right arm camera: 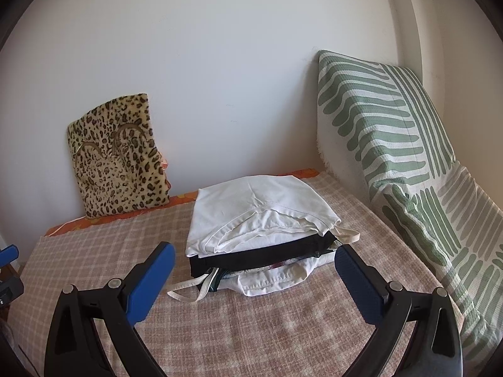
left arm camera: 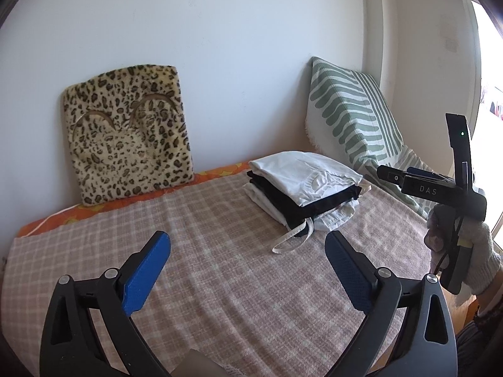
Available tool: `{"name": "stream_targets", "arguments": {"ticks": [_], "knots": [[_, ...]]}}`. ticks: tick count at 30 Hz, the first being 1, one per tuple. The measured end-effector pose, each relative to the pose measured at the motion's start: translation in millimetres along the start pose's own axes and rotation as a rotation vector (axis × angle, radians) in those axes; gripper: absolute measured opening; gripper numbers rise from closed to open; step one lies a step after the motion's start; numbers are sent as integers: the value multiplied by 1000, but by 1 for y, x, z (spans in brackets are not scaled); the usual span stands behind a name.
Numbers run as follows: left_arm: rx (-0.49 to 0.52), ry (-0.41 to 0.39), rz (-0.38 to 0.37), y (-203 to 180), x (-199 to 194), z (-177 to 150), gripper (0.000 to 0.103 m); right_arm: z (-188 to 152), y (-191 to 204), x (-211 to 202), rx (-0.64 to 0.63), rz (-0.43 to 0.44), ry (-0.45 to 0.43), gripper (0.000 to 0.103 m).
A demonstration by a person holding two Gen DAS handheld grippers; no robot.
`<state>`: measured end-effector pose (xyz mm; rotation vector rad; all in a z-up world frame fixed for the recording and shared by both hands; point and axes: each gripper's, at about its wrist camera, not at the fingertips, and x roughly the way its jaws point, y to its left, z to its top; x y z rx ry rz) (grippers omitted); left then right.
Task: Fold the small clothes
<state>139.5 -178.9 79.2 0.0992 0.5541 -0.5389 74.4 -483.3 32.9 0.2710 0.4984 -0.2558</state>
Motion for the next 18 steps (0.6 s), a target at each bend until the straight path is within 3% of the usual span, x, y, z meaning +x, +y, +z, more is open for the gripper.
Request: {"name": "stream_targets", "arguments": {"ticks": [18], "knots": [[0, 11, 1, 0, 2, -8, 99, -9, -4, 7, 8, -2, 14, 103]]}}
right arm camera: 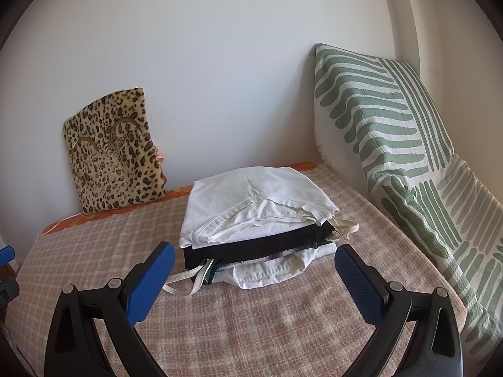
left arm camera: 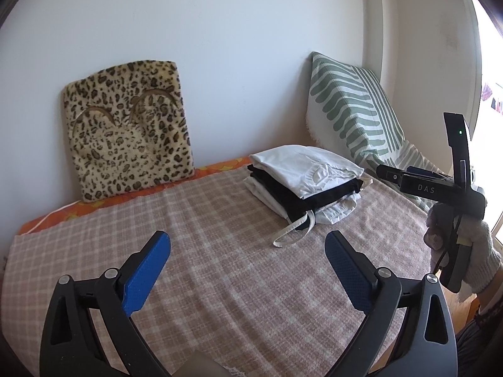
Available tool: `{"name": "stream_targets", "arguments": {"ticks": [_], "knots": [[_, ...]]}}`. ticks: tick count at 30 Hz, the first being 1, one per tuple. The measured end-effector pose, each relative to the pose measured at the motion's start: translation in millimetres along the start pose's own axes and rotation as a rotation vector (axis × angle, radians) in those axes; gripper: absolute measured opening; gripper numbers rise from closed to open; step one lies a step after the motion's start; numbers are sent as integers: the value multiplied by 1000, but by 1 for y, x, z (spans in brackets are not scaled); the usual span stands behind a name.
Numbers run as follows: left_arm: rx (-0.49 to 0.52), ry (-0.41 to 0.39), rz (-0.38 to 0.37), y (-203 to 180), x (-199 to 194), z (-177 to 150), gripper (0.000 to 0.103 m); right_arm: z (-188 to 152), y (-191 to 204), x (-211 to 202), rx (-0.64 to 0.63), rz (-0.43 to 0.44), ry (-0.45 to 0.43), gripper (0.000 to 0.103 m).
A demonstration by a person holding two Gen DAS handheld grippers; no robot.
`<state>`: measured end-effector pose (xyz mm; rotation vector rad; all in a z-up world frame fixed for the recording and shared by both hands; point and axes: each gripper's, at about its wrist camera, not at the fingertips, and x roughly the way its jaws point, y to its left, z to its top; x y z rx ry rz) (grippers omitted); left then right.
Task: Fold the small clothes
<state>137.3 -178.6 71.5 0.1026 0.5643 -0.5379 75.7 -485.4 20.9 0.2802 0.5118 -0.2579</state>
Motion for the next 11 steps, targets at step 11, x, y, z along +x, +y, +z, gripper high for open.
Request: {"name": "stream_targets", "arguments": {"ticks": [11], "knots": [[16, 7, -5, 6, 2, -1, 99, 1, -4, 2, 13, -2, -2, 103]]}}
